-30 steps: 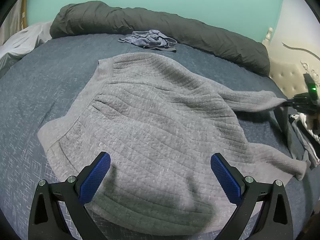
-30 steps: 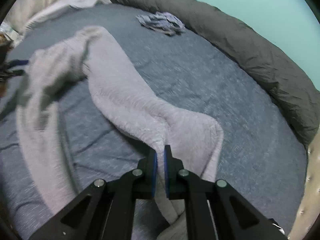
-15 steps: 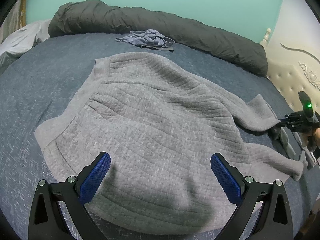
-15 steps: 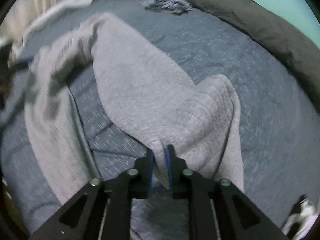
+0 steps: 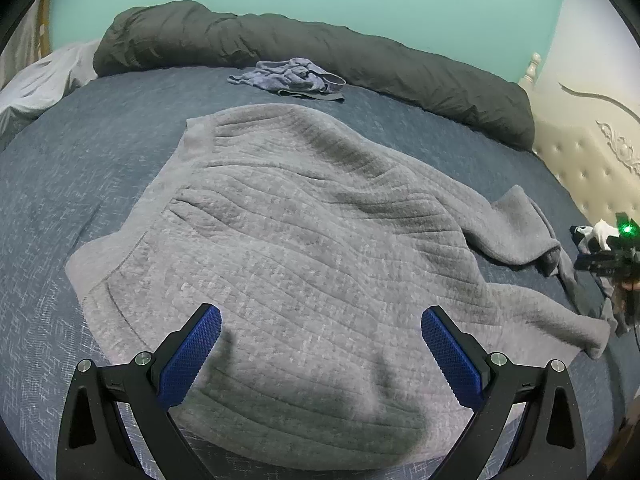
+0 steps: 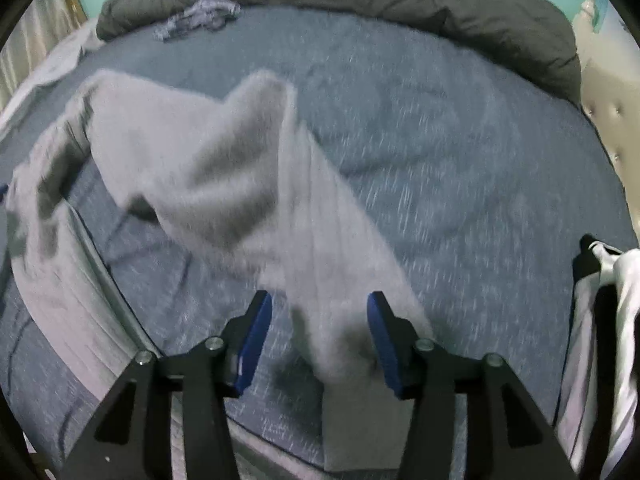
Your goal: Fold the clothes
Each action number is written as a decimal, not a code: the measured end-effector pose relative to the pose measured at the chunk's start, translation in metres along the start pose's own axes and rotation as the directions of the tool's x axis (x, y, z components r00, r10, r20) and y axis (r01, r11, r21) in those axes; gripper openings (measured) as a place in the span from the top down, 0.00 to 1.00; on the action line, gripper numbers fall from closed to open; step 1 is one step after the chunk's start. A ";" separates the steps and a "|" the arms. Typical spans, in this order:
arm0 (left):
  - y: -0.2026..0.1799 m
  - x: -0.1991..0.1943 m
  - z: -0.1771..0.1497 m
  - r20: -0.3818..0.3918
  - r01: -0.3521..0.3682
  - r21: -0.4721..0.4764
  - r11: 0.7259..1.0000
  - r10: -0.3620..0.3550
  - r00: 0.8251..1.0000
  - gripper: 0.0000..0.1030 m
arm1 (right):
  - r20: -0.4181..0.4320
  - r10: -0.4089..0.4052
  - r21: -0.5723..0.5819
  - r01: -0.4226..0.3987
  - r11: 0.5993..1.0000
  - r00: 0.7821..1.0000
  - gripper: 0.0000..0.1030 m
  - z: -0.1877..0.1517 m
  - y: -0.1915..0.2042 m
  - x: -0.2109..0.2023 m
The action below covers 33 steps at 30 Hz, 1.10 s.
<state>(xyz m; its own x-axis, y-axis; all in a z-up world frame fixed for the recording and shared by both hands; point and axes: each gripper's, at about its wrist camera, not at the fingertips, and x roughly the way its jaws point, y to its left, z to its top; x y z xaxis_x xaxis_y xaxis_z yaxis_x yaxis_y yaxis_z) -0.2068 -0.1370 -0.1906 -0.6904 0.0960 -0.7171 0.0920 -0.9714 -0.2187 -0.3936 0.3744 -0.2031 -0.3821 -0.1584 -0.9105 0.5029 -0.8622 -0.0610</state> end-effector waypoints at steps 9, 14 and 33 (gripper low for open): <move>0.003 0.003 0.000 -0.004 -0.003 -0.005 1.000 0.003 1.000 0.01 | -0.140 -0.148 -0.121 0.132 0.984 0.979 0.64 -0.016 0.019 0.038; 0.004 0.003 -0.001 -0.005 -0.007 -0.006 1.000 0.007 1.000 0.01 | -0.106 -0.182 -0.092 0.173 0.981 0.978 0.92 -0.020 0.006 0.028; 0.002 0.018 -0.009 -0.040 -0.025 0.014 1.000 0.026 0.999 0.01 | -0.011 -0.311 0.235 0.305 0.923 0.950 0.93 0.046 -0.118 0.001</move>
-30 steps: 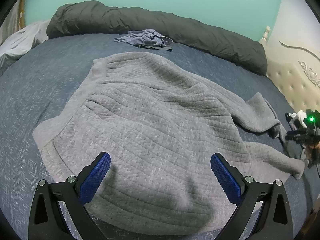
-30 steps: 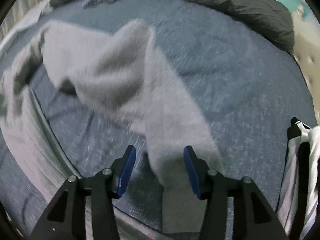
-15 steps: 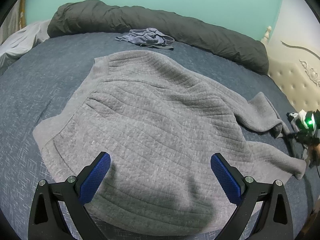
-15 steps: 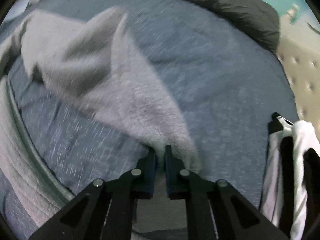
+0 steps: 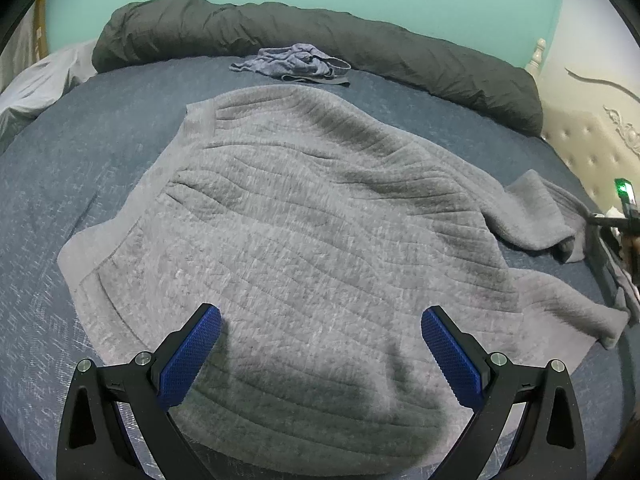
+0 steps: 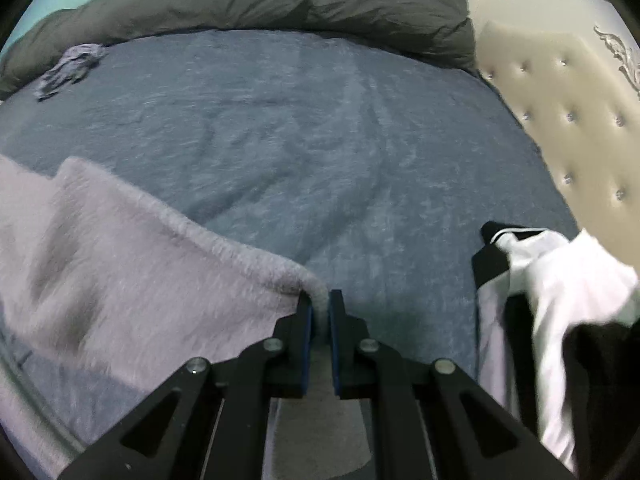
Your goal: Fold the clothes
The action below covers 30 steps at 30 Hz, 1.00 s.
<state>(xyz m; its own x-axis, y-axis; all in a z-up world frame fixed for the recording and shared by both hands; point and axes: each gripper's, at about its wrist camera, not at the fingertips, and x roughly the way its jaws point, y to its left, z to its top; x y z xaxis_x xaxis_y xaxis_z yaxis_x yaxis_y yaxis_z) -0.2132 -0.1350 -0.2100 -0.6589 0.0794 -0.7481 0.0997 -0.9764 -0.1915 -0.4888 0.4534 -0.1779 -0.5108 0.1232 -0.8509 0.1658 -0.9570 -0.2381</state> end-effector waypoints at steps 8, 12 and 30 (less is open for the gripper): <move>-0.004 0.003 -0.002 -0.007 0.004 0.008 1.000 -0.004 1.000 0.01 | 0.003 -0.167 0.036 0.167 0.985 0.986 0.68 0.024 -0.026 0.015; -0.006 0.005 -0.002 -0.011 0.006 0.011 1.000 -0.005 1.000 0.01 | 0.060 -0.148 0.110 0.140 0.984 0.987 0.68 0.024 -0.046 0.003; -0.005 -0.001 0.000 0.008 0.008 0.006 1.000 -0.008 1.000 0.01 | -0.050 0.164 0.497 -0.118 0.859 0.985 0.52 -0.060 -0.057 0.040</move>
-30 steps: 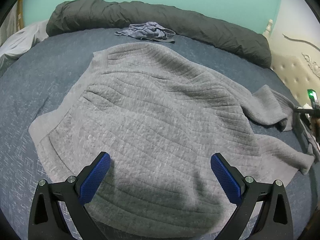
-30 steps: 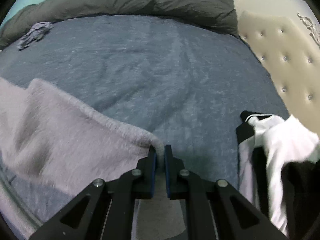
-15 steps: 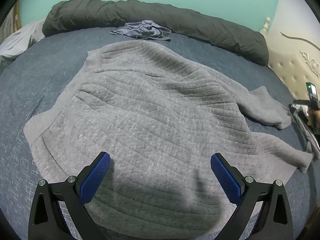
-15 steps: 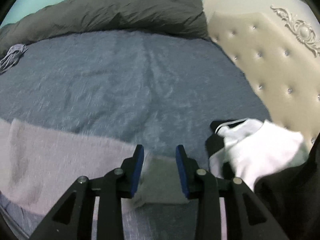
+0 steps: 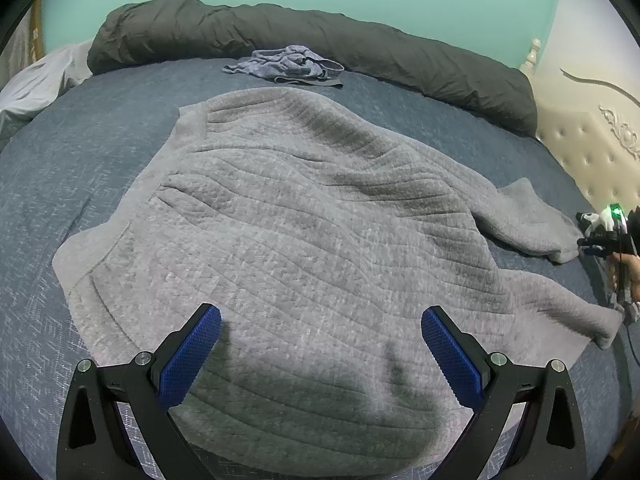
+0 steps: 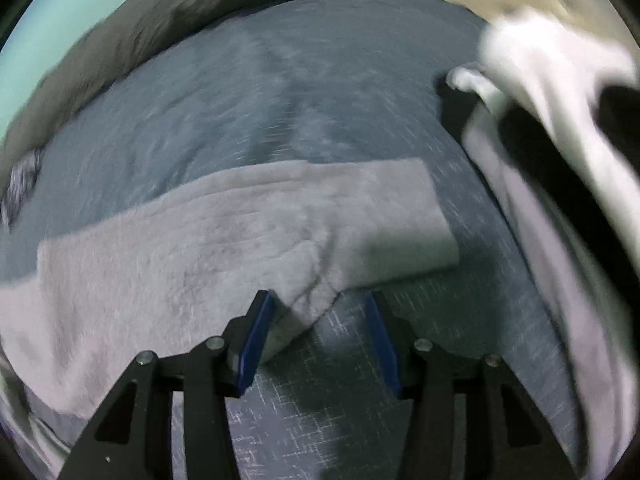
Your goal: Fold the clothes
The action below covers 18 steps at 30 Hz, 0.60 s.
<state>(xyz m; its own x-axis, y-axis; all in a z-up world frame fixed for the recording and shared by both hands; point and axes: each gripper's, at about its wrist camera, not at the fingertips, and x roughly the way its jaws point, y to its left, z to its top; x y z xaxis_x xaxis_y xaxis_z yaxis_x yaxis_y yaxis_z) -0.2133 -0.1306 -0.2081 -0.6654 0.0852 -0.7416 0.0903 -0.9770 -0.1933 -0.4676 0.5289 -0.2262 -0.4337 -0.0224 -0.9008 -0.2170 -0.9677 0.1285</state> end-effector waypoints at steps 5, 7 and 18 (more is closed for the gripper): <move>0.000 0.000 0.001 0.001 -0.003 0.002 1.000 0.003 1.000 0.01 | 0.028 0.060 0.091 -0.063 0.994 0.998 0.52 0.000 -0.012 0.005; 0.001 0.000 0.000 0.000 -0.005 0.001 1.000 0.005 1.000 0.01 | 0.047 0.067 0.092 -0.071 0.993 0.997 0.54 0.002 -0.012 0.004; -0.001 0.005 -0.003 -0.012 -0.010 0.009 1.000 0.011 1.000 0.01 | 0.157 0.049 0.055 -0.058 0.997 0.986 0.87 0.015 -0.009 -0.006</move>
<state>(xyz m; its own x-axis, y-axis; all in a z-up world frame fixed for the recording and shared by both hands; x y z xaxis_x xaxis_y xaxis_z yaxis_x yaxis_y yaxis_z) -0.2146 -0.1287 -0.2135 -0.6553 0.0772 -0.7514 0.0904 -0.9796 -0.1795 -0.4760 0.5415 -0.2161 -0.5757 -0.0299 -0.8171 -0.2391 -0.9495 0.2032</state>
